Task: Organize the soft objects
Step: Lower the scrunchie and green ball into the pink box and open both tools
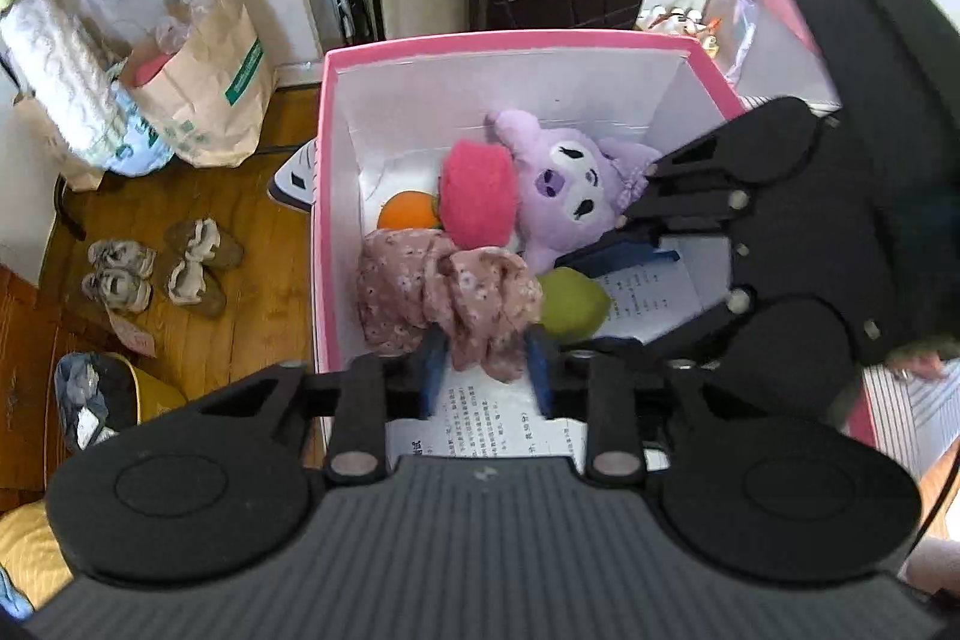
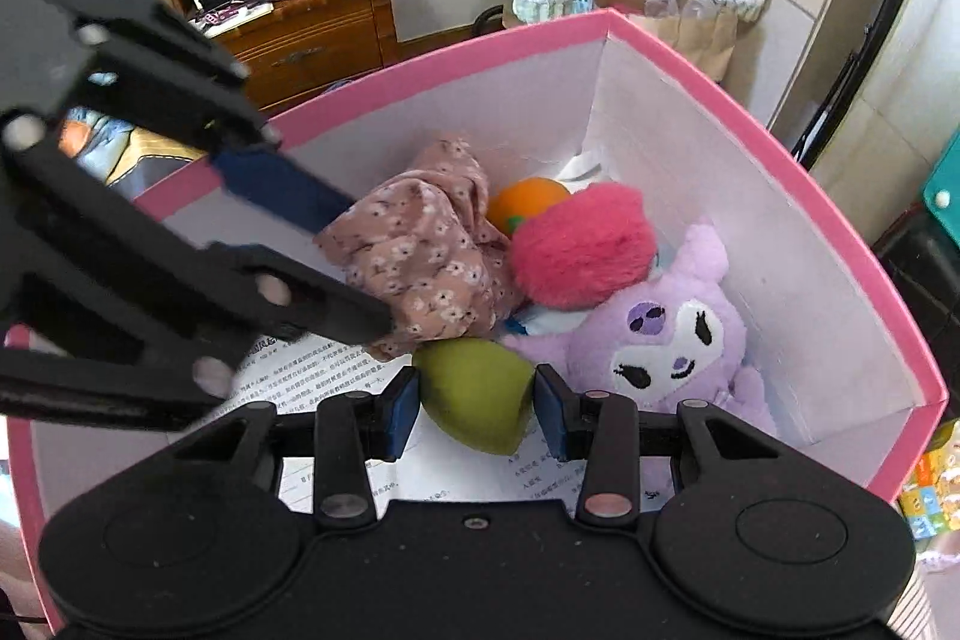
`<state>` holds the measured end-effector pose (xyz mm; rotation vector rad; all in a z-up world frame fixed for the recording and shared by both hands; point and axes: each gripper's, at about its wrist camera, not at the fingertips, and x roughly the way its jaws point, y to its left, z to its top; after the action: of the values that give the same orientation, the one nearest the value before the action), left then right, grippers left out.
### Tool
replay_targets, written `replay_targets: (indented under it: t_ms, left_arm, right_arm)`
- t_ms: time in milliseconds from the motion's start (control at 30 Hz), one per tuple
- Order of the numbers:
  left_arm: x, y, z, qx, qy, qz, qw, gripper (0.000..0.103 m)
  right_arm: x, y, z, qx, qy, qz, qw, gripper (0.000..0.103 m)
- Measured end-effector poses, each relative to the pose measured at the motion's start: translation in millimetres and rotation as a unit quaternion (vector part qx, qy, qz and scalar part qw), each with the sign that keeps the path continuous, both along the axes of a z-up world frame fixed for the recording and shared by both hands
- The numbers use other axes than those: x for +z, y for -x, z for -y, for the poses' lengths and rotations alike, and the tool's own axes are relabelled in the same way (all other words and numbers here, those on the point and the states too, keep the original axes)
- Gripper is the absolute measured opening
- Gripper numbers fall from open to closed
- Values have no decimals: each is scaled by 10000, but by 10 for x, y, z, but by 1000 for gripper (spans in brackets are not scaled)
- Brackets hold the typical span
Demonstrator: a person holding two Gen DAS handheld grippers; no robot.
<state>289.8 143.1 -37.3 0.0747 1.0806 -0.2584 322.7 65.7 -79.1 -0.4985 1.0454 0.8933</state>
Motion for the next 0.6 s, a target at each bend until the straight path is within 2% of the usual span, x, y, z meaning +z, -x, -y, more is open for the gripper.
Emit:
replay_targets:
  t_ms: [100,267,367,400,433,467,600]
  left_arm:
    - [-14,60,15,-98,-42,80,9999,7]
    - [-82,77,96,-183,-251,96,9995,6]
    - [-107,59,133,-180,-303,98,9993,5]
    - [-114,51,146,-185,-298,91,9993,5]
    - [-122,41,163,-199,-300,81,9993,5]
    - [-132,35,180,-222,-305,70,9993,5]
    - [-235,9,242,-267,-358,-69,9990,5]
  right_arm:
    - [-14,-18,-4,26,103,-38,9999,47]
    - [39,26,29,-52,176,232,9996,56]
    - [97,59,96,-97,231,348,9991,56]
    - [114,72,126,-89,215,364,9991,52]
    - [126,101,154,-36,227,378,9990,33]
    - [127,121,172,0,271,392,9989,23]
    - [180,178,258,-38,264,528,9982,23]
